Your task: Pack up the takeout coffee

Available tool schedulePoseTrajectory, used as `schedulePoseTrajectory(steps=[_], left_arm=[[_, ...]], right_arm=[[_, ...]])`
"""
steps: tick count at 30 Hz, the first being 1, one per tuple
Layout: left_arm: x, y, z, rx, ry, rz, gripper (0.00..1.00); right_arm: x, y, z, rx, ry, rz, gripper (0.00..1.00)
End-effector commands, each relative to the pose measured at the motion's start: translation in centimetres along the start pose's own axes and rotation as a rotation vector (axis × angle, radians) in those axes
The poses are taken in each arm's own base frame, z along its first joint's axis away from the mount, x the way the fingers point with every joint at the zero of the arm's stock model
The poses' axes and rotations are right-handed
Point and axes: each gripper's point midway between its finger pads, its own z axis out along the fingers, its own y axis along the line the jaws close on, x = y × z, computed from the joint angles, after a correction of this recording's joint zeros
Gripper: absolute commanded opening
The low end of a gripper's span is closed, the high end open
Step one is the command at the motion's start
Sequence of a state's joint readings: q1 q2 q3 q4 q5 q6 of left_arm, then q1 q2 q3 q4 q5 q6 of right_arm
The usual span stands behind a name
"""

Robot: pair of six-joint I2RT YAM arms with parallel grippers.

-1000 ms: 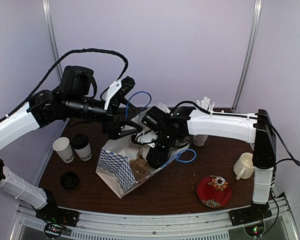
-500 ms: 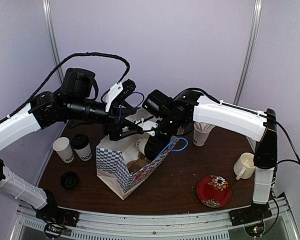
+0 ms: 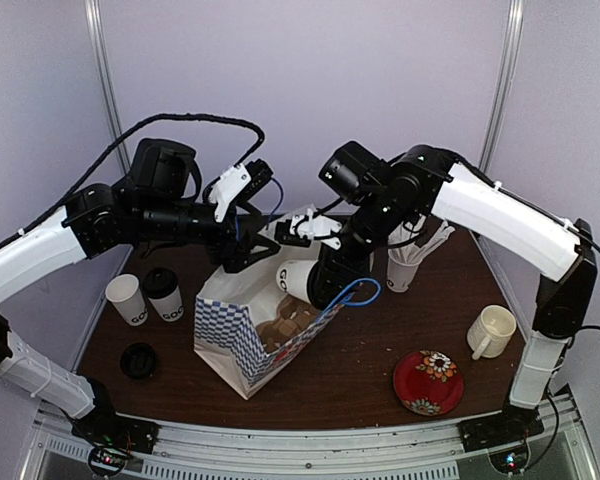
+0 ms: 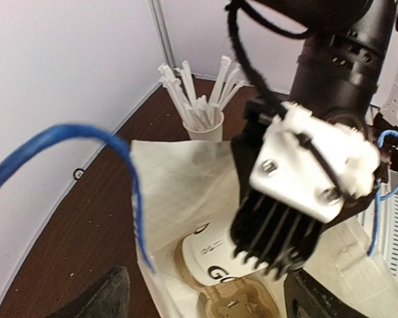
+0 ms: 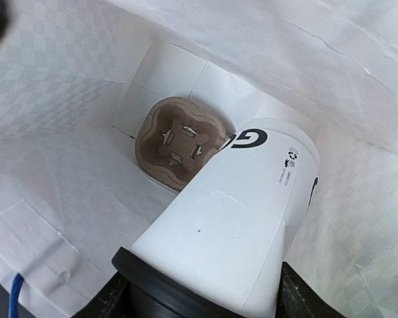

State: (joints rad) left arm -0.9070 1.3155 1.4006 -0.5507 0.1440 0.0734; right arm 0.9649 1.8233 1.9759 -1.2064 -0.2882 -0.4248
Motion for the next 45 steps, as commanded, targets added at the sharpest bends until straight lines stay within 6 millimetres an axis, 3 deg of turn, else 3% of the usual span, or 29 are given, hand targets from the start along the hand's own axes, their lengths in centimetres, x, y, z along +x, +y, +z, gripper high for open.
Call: schedulePoseTrajectory(steps=[1, 10, 15, 20, 25, 31, 36, 45], left_arm=[[1.3, 4.8, 0.3, -0.205, 0.050, -0.015, 0.83], [3.0, 9.3, 1.2, -0.281, 0.093, -0.128, 0.77], [3.4, 10.8, 1.2, -0.312, 0.099, -0.162, 0.76], [3.5, 11.1, 1.1, -0.320, 0.104, -0.159, 0.78], [3.3, 11.0, 0.6, -0.320, 0.100, -0.161, 0.79], [2.7, 10.6, -0.2, -0.312, 0.071, -0.161, 0.80], [2.2, 9.9, -0.3, -0.271, 0.048, -0.160, 0.80], [2.0, 9.1, -0.9, -0.236, 0.054, -0.199, 0.81]], right_arm=[[-0.3, 0.2, -4.2, -0.053, -0.068, -0.073, 0.58], [-2.4, -3.0, -13.4, 0.003, -0.286, -0.059, 0.59], [-0.9, -4.3, -15.3, 0.055, -0.296, -0.022, 0.60], [2.6, -5.1, -15.6, 0.081, -0.243, 0.048, 0.61], [8.3, -4.3, -13.3, 0.071, -0.071, 0.064, 0.64], [14.4, -1.6, -8.1, -0.088, 0.170, 0.096, 0.66], [15.1, 0.0, -4.1, -0.255, 0.284, 0.162, 0.67], [15.9, -1.4, 0.6, -0.283, 0.470, 0.239, 0.71]])
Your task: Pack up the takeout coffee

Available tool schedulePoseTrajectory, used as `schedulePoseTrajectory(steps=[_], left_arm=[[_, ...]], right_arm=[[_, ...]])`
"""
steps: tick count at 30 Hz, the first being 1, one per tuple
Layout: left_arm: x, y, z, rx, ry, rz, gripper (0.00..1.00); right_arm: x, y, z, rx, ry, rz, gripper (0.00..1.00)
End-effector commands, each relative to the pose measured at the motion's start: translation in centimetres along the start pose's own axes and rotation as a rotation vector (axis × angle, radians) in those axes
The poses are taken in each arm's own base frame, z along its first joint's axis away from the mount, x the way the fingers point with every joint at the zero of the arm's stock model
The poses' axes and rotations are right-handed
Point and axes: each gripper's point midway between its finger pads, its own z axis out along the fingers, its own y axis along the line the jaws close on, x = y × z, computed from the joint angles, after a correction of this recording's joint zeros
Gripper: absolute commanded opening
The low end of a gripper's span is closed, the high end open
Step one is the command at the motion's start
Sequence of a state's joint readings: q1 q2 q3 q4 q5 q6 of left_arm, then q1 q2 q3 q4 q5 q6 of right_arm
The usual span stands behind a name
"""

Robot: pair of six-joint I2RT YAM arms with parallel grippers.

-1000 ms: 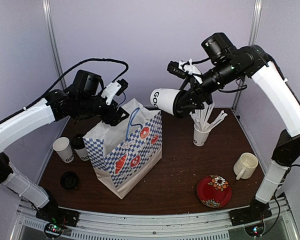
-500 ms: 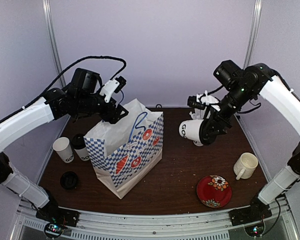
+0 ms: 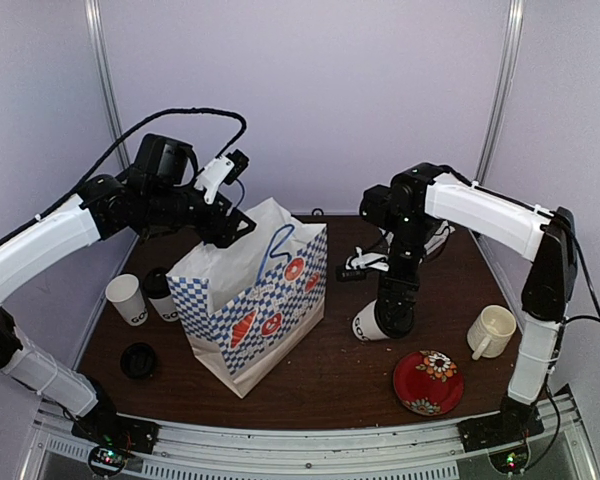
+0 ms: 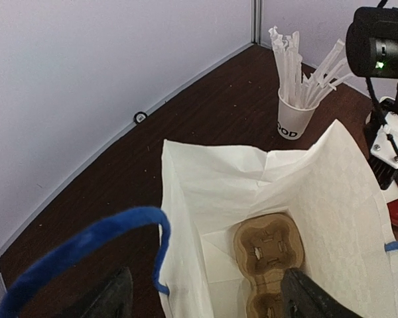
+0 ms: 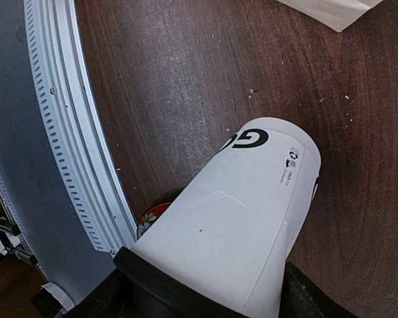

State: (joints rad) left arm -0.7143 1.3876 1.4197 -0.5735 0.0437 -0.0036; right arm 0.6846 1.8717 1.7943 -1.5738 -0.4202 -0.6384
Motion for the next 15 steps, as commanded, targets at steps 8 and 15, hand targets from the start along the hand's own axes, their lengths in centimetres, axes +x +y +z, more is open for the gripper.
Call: schedulePoseTrajectory(steps=[8, 15], left_arm=[[-1.3, -0.8, -1.9, 0.052, -0.052, -0.040, 0.81], [-0.8, -1.1, -1.8, 0.067, -0.041, -0.053, 0.81]], right_arm=[[0.0, -2.0, 2.6, -0.003, 0.128, 0.169, 0.80], [-0.6, -2.8, 2.5, 0.001, 0.110, 0.189, 0.94]])
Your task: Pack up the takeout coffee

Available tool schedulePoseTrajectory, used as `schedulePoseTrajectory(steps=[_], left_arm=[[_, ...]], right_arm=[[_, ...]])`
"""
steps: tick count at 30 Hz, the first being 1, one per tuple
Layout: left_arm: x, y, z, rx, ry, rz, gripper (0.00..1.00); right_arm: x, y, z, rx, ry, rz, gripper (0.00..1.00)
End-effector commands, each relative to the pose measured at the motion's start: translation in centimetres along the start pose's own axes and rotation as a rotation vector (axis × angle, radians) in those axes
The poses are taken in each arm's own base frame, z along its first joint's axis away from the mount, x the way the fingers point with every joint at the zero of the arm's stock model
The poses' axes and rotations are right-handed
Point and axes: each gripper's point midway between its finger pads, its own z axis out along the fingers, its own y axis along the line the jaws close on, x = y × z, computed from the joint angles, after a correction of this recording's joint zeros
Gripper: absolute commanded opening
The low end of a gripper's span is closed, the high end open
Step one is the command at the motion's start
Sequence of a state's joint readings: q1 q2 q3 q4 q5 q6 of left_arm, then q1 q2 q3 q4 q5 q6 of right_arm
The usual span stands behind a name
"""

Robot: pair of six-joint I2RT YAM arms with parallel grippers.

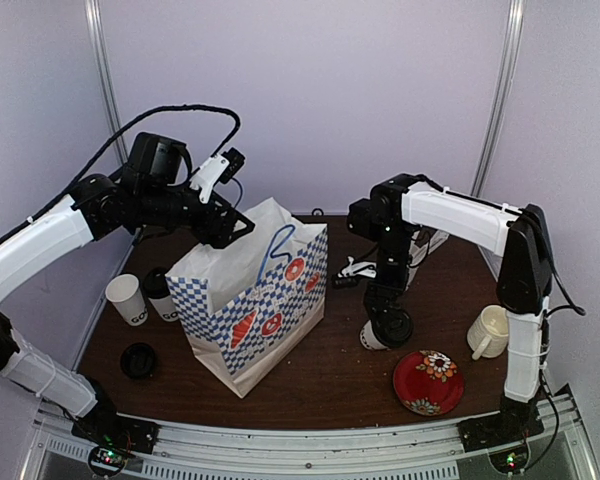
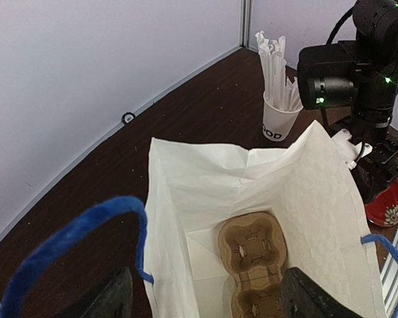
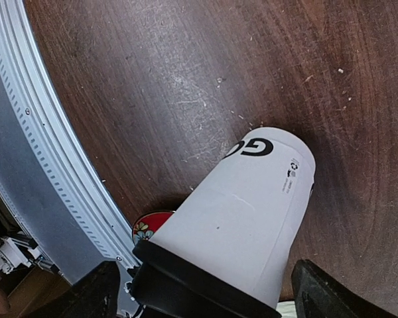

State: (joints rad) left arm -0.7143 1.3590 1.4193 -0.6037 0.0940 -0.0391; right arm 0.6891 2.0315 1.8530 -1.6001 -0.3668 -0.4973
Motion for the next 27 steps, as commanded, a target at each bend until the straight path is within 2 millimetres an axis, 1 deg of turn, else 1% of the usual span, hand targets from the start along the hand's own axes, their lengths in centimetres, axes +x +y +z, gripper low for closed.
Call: schedulePoseTrajectory(steps=[1, 4, 6, 9, 12, 14, 16, 19, 21, 24, 27], left_arm=[[-0.7, -0.2, -0.7, 0.017, -0.034, -0.019, 0.81], [-0.8, -0.2, -0.8, 0.013, -0.033, -0.024, 0.81], [-0.8, 0.1, -0.9, -0.005, -0.030, -0.028, 0.81], [-0.5, 0.8, -0.9, -0.043, -0.013, -0.030, 0.82], [0.0, 1.1, -0.7, -0.061, 0.008, -0.029, 0.82], [0.0, 1.0, -0.6, -0.057, 0.010, -0.031, 0.81], [-0.1, 0.9, -0.6, -0.049, 0.007, -0.030, 0.81], [0.0, 0.9, -0.5, -0.046, 0.011, -0.022, 0.80], [-0.1, 0.9, -0.6, -0.045, 0.012, -0.017, 0.80], [-0.4, 0.7, -0.8, -0.039, 0.006, -0.011, 0.79], [-0.4, 0.5, -0.8, -0.028, 0.003, -0.005, 0.80]], right_arm=[[-0.6, -0.6, -1.1, 0.018, -0.031, 0.024, 0.95], [-0.9, -0.8, -2.0, 0.010, -0.064, 0.026, 0.99], [-1.1, -0.9, -3.2, 0.029, -0.103, 0.015, 0.99], [-1.5, -1.7, -4.5, 0.079, -0.156, 0.001, 0.99], [-2.0, -2.3, -5.0, 0.108, -0.194, -0.007, 0.99], [-2.2, -1.9, -5.2, 0.100, -0.213, -0.031, 1.00], [-1.9, -1.6, -5.3, 0.096, -0.226, -0.066, 0.99], [-0.7, -1.1, -5.4, 0.121, -0.225, -0.136, 0.99], [0.5, -0.6, -5.4, 0.138, -0.229, -0.187, 0.99], [2.3, 0.1, -4.9, 0.169, -0.231, -0.256, 0.99], [4.4, 0.7, -4.1, 0.174, -0.195, -0.297, 0.98]])
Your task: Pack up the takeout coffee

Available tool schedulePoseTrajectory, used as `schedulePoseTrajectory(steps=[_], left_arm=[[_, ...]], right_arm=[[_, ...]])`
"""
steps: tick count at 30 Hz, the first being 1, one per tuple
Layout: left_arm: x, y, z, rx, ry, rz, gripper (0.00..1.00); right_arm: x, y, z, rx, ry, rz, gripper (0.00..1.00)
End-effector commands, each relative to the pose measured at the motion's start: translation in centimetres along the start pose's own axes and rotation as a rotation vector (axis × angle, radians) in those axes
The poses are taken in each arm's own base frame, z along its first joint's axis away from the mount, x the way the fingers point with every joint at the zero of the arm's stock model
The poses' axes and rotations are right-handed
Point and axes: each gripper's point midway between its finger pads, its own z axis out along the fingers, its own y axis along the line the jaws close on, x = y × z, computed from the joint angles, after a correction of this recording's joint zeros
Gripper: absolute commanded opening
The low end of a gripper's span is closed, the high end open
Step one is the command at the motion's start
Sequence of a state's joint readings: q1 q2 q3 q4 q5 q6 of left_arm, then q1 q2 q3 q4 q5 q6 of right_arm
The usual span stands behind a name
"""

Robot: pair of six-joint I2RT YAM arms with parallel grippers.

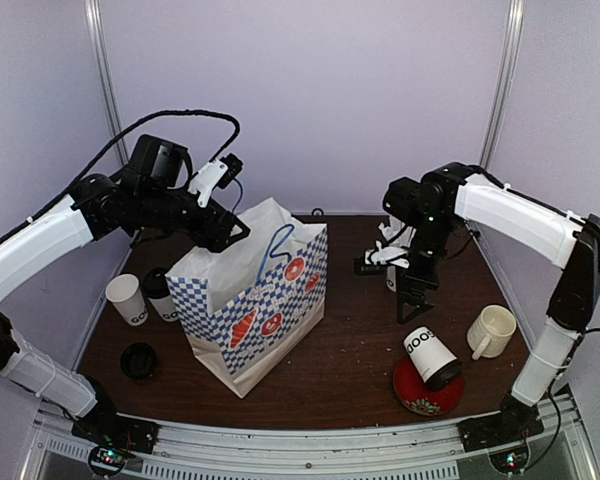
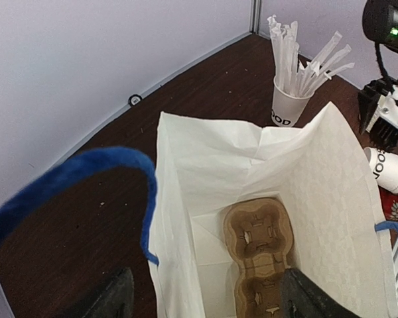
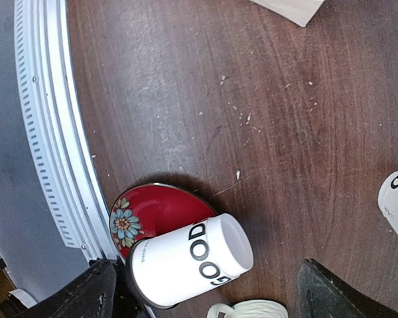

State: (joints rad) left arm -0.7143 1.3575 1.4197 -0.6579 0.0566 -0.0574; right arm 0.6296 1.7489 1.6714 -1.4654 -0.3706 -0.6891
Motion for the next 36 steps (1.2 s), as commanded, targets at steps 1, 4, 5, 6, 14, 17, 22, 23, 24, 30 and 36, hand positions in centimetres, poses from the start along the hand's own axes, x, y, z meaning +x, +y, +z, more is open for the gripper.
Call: schedulePoseTrajectory(steps=[1, 4, 5, 6, 14, 17, 22, 23, 24, 30, 36], left_arm=[[-1.8, 0.0, -0.8, 0.007, -0.055, 0.020, 0.80], [-2.3, 0.0, -1.0, 0.005, -0.067, 0.019, 0.83], [-2.7, 0.0, -1.4, 0.002, -0.081, 0.023, 0.84], [-3.2, 0.0, -1.9, -0.007, -0.097, 0.036, 0.86], [-10.9, -4.3, -10.8, -0.002, -0.384, 0.260, 0.91], [-12.3, -6.8, -12.4, 0.047, -0.446, 0.307, 0.90], [-12.4, -12.8, -11.8, 0.174, -0.464, 0.445, 0.90], [-12.2, -13.9, -11.3, 0.190, -0.451, 0.486, 0.90], [-11.9, -14.9, -10.7, 0.199, -0.433, 0.530, 0.90], [-9.6, -18.8, -7.5, 0.273, -0.357, 0.627, 0.90], [-8.2, -20.5, -6.5, 0.326, -0.363, 0.613, 0.90]], right_arm=[[2.4, 0.9, -0.1, 0.034, 0.019, -0.119, 0.98], [4.3, 1.5, 0.0, 0.063, 0.051, -0.143, 0.99], [5.0, 1.6, -0.1, 0.079, 0.055, -0.143, 0.99], [5.5, 1.7, -0.1, 0.089, 0.057, -0.142, 0.99], [10.0, 1.2, -0.6, 0.113, 0.106, 0.037, 0.99], [12.3, 1.2, 0.4, 0.085, 0.098, 0.149, 0.99], [14.3, 2.1, 2.1, 0.100, 0.107, 0.200, 0.99], [14.6, 2.4, 2.5, 0.094, 0.108, 0.204, 0.99], [14.7, 2.5, 2.8, 0.093, 0.104, 0.208, 0.99], [14.3, 3.2, 4.4, 0.017, 0.078, 0.244, 0.99], [14.0, 1.9, 5.1, 0.038, 0.104, 0.269, 0.99]])
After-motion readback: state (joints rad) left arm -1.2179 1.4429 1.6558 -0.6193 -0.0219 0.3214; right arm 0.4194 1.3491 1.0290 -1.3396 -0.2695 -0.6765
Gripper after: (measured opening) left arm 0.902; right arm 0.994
